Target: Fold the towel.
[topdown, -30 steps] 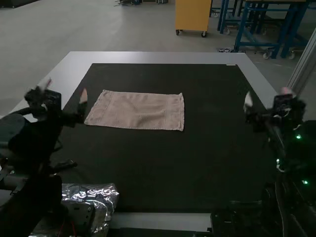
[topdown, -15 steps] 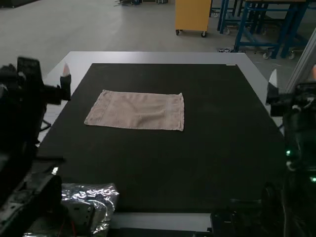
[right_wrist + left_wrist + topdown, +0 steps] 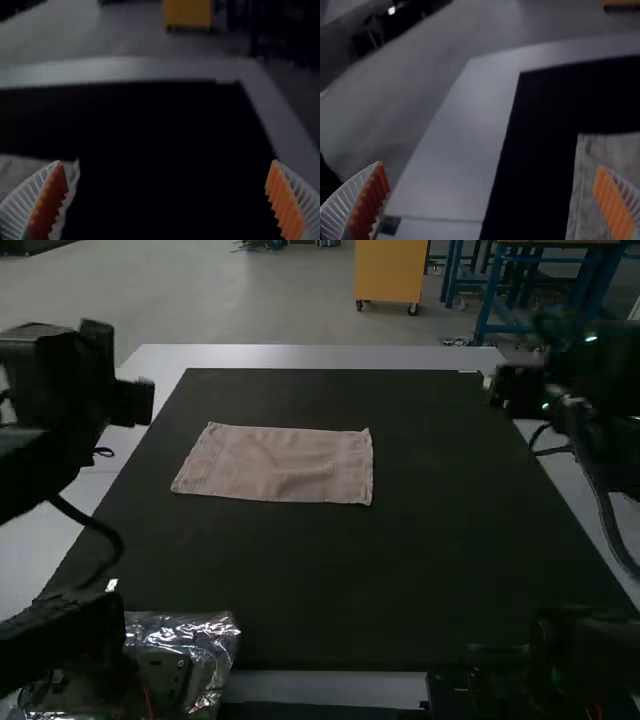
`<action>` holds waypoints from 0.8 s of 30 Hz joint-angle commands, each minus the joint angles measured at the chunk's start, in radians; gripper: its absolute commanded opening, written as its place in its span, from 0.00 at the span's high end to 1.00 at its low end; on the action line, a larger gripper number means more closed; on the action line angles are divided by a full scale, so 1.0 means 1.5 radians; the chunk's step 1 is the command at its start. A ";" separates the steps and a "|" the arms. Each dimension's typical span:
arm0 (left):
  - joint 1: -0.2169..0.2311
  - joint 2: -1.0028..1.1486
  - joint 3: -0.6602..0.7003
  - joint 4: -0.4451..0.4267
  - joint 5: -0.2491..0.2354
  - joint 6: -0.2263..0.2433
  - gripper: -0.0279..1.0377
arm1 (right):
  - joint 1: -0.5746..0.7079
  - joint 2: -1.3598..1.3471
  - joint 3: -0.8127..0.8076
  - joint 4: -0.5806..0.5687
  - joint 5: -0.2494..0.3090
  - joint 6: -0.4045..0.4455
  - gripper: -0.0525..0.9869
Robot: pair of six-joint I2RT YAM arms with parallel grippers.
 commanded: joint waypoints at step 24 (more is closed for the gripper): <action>0.011 0.388 0.101 -0.036 0.128 -0.171 0.07 | 0.052 0.226 -0.010 0.024 -0.083 0.018 0.08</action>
